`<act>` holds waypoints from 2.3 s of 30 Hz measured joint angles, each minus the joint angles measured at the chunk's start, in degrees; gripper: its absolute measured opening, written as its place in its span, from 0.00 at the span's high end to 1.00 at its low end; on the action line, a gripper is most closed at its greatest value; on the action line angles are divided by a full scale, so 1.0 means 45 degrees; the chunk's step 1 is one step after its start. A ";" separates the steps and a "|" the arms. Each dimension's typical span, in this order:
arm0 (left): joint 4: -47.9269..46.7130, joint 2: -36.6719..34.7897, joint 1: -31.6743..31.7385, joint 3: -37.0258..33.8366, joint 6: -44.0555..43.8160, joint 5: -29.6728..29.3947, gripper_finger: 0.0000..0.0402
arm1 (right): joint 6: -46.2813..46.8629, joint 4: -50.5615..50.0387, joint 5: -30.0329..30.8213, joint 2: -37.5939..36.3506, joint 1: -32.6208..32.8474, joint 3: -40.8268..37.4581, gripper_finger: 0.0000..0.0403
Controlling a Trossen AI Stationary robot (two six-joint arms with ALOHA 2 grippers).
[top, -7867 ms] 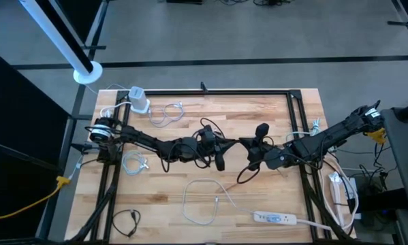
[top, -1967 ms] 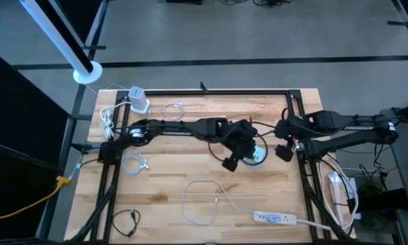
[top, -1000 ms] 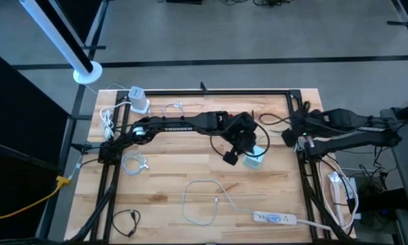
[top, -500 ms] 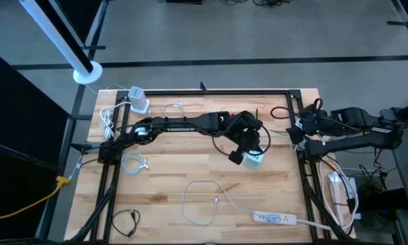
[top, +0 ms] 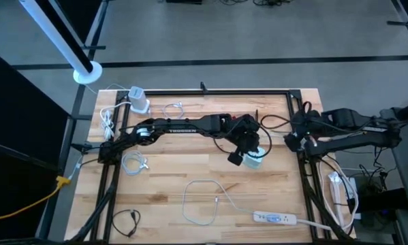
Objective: Insert USB
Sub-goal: Insert the top black charger cable into the green outlet extension
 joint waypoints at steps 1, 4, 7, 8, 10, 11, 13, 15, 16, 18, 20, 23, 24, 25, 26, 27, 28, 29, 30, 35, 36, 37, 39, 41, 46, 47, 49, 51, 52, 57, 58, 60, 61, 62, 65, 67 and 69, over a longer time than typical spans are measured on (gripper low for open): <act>-0.0115 0.0006 -0.0002 0.0004 -0.0022 -0.0059 0.98 | -0.0205 0.0008 -0.0115 0.0075 0.0000 -0.0032 0.11; -0.1020 -0.0050 -0.0003 0.0002 -0.0030 -0.0145 0.98 | -0.0452 0.0033 -0.0862 0.0253 0.0060 -0.0324 0.11; -0.2640 -0.0670 -0.0066 -0.0001 -0.0039 -0.0787 0.98 | -0.0280 0.0515 -0.1359 0.0319 0.0136 -0.1012 0.11; -0.3407 -0.0983 -0.0103 -0.0001 -0.0047 -0.1036 0.98 | -0.0138 0.0837 -0.1574 0.0315 0.0182 -0.1311 0.11; -0.5004 -0.1546 -0.0220 0.0017 -0.0198 -0.1381 0.98 | -0.0002 0.1653 -0.2041 0.0301 0.0251 -0.1898 0.11; -0.5862 -0.1746 -0.0288 0.0019 -0.0370 -0.1400 0.98 | 0.0003 0.1929 -0.2055 0.0310 0.0336 -0.1949 0.11; -0.7274 -0.1968 -0.0431 0.0019 -0.0786 -0.1414 0.98 | -0.0137 0.2758 -0.2398 0.0463 0.0532 -0.1956 0.13; -0.8330 -0.2070 -0.0561 -0.0002 -0.1152 -0.1580 0.98 | -0.0346 0.3035 -0.2845 0.0675 0.0674 -0.2090 0.16; -0.8703 -0.2148 -0.0602 -0.0020 -0.1269 -0.1778 0.98 | -0.0395 0.3245 -0.2963 0.0834 0.0743 -0.2125 0.19; -0.9027 -0.2258 -0.0670 -0.0015 -0.1415 -0.2131 0.98 | -0.0513 0.3475 -0.3018 0.1246 0.0881 -0.2223 0.29; -0.9324 -0.2345 -0.0697 -0.0016 -0.1648 -0.2287 0.98 | -0.0580 0.3740 -0.2916 0.1748 0.0912 -0.2449 0.39; -0.9771 -0.2474 -0.0739 -0.0017 -0.2001 -0.2512 0.98 | -0.0677 0.4201 -0.2724 0.2491 0.0925 -0.2795 0.54; -0.9920 -0.2517 -0.0753 -0.0017 -0.2119 -0.2587 0.98 | -0.0709 0.4355 -0.2660 0.2739 0.0930 -0.2911 0.59; -1.0069 -0.2560 -0.0767 -0.0018 -0.2237 -0.2662 0.98 | -0.0742 0.4509 -0.2596 0.2986 0.0934 -0.3026 0.64; -1.0219 -0.2602 -0.0780 -0.0018 -0.2355 -0.2737 0.98 | -0.0774 0.4663 -0.2532 0.3234 0.0939 -0.3142 0.69; -1.0368 -0.2645 -0.0794 -0.0018 -0.2473 -0.2812 0.98 | -0.0806 0.4817 -0.2468 0.3482 0.0943 -0.3257 0.74; -1.0517 -0.2688 -0.0808 -0.0019 -0.2591 -0.2887 0.98 | -0.0839 0.4971 -0.2404 0.3729 0.0948 -0.3373 0.79; -1.0666 -0.2731 -0.0822 -0.0019 -0.2709 -0.2962 0.98 | -0.0871 0.5125 -0.2340 0.3977 0.0952 -0.3489 0.84; -1.0815 -0.2774 -0.0836 -0.0020 -0.2827 -0.3037 0.98 | -0.0903 0.5279 -0.2276 0.4224 0.0957 -0.3604 0.89; -1.1421 -0.3073 -0.1114 -0.0020 -0.3414 -0.3559 0.98 | -0.0827 0.7816 -0.2831 0.4778 0.1000 -0.4877 0.98; -1.1426 -0.3146 -0.1177 -0.0020 -0.3465 -0.3632 0.98 | -0.0845 0.8907 -0.3066 0.4837 0.1006 -0.5201 0.99; -1.1417 -0.3216 -0.1239 -0.0020 -0.3517 -0.3642 0.98 | -0.0884 0.9866 -0.3182 0.4930 0.1006 -0.5498 0.99; -1.1411 -0.3321 -0.1344 -0.0020 -0.3674 -0.3653 0.98 | -0.0847 1.0998 -0.3107 0.5194 0.1005 -0.5902 0.99; -1.1406 -0.3408 -0.1451 -0.0020 -0.3880 -0.3658 0.98 | -0.0927 1.1920 -0.2482 0.5528 0.1017 -0.5961 1.00; -1.1321 -0.3470 -0.1562 -0.0020 -0.4121 -0.3663 0.98 | -0.1719 1.5554 -0.1991 0.6367 0.1006 -0.5945 1.00; -1.1318 -0.3470 -0.1562 -0.0020 -0.4163 -0.3663 0.98 | -0.1857 1.6181 -0.2114 0.6586 0.1006 -0.5922 1.00; -1.1243 -0.3470 -0.1564 -0.0020 -0.4170 -0.3669 0.98 | -0.2106 1.6358 -0.2088 0.6753 0.1048 -0.5845 1.00; -1.1095 -0.3470 -0.1569 -0.0020 -0.4124 -0.3681 0.98 | -0.2011 1.5695 -0.1772 0.6590 0.1153 -0.5690 1.00; -1.1021 -0.3470 -0.1572 -0.0020 -0.4101 -0.3687 0.98 | -0.1964 1.5363 -0.1614 0.6508 0.1205 -0.5613 1.00; -1.0652 -0.3470 -0.1585 -0.0020 -0.3987 -0.3716 0.98 | -0.1727 1.3706 -0.0823 0.6098 0.1468 -0.5226 1.00; -1.0578 -0.3470 -0.1588 -0.0020 -0.3964 -0.3722 0.98 | -0.1680 1.3374 -0.0665 0.6017 0.1521 -0.5149 1.00; -1.0430 -0.3470 -0.1593 -0.0020 -0.3919 -0.3734 0.98 | -0.1585 1.2711 -0.0349 0.5853 0.1626 -0.4994 1.00; -1.0339 -0.3470 -0.1595 -0.0020 -0.3887 -0.3739 0.98 | -0.1538 1.2380 -0.0191 0.5771 0.1678 -0.4917 1.00; -1.0104 -0.3470 -0.1581 -0.0020 -0.3747 -0.3746 0.98 | -0.1514 1.2313 0.0233 0.5715 0.1617 -0.4907 1.00; -0.9439 -0.3470 -0.1492 -0.0020 -0.3247 -0.3746 0.98 | -0.1640 1.2898 0.0854 0.5887 0.1350 -0.4939 1.00; -0.9251 -0.3470 -0.1423 -0.0020 -0.3140 -0.3746 0.98 | -0.1903 1.3938 0.0850 0.6369 0.1279 -0.5005 1.00; -0.9327 -0.3470 -0.1336 -0.0020 -0.3108 -0.3746 0.98 | -0.2353 1.5062 0.0840 0.6910 0.1297 -0.5033 1.00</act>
